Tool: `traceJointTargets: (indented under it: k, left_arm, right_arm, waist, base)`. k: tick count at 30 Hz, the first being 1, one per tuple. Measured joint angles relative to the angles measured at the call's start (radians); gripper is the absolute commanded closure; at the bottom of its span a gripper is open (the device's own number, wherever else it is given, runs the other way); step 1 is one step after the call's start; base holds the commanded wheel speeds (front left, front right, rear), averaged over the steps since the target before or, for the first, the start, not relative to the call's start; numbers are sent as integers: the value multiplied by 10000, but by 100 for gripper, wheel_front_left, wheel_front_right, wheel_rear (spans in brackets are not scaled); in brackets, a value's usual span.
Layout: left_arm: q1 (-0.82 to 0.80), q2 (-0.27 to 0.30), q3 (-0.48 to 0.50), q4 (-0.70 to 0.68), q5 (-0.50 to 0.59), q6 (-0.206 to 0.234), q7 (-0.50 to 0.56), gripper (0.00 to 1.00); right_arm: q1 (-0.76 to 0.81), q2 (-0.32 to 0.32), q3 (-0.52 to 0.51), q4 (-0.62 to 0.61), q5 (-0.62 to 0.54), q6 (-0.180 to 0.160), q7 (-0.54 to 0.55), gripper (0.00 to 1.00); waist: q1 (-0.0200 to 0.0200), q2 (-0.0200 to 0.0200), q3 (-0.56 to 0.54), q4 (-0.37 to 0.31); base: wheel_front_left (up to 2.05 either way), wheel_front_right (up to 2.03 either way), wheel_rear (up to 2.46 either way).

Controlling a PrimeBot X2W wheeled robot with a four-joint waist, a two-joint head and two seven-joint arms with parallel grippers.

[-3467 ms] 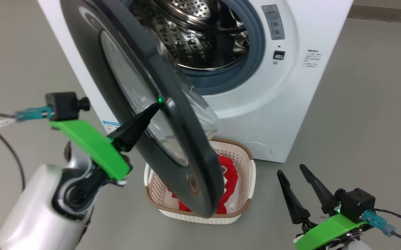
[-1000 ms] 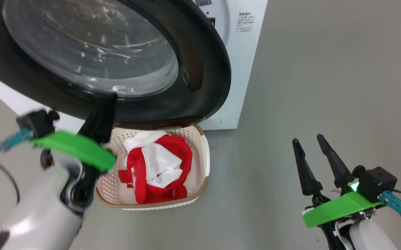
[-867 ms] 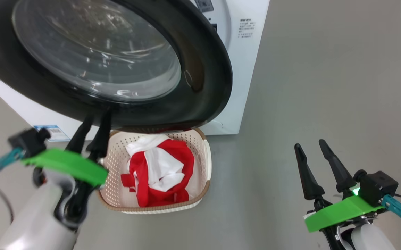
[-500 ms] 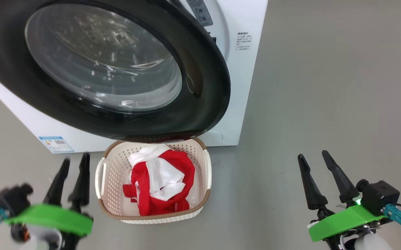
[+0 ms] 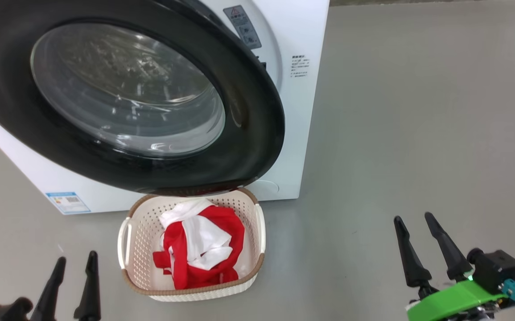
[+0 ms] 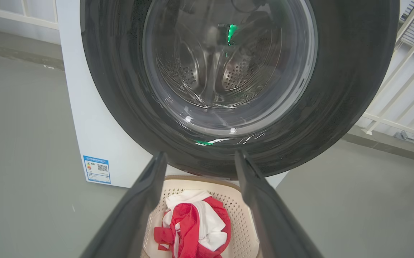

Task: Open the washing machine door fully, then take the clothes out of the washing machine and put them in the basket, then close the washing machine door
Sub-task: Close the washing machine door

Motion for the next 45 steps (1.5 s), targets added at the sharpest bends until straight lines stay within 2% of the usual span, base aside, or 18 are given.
traceJointTargets:
  k: [6,12,33,34,35,36,37,41,45]
  left_arm:
    - [606,-278,510,-545,1072,0,0,0]
    - [1000,-508,740,-905,1682,0,0,0]
    - [1150,-855,1022,-926,2395,0,0,0]
    - [1149,-857,1022,-932,2408,0,0,0]
    - [1149,-861,1020,-938,2408,0,0,0]
    - [1149,-867,1014,-945,2408,0,0,0]
    - [1149,-878,1005,-951,2408,0,0,0]
    - [1142,-922,869,-963,2424,0,0,0]
    - [1057,-1012,694,-966,2424,0,0,0]
  right_arm:
    - [308,-82,-113,-15,2,0,0,0]
    - [437,-121,-174,-67,4,0,0,0]
    - [569,-102,-199,-94,17,0,0,0]
    - [563,-102,-190,-104,17,0,2,13]
    - [546,-102,-157,-127,31,0,0,53]
    - [523,-100,-94,-161,92,0,0,90]
    - [500,-98,-21,-186,157,0,0,100]
    - [352,-71,268,-201,263,0,0,100]
    - [-460,-29,596,-207,268,0,0,100]
  waist:
    - [0,0,-195,-102]
    - [0,0,-408,-136]
    - [0,0,-311,-40]
    - [0,0,-310,-24]
    - [0,0,-309,-6]
    - [0,0,-309,12]
    - [0,0,-310,35]
    - [0,0,-266,173]
    - [0,0,-125,372]
  base:
    - [0,0,0]
    - [0,0,0]
    - [0,0,0]
    - [0,0,0]
    - [0,0,0]
    - [0,0,0]
    - [0,0,0]
    - [0,0,0]
    - [0,0,0]
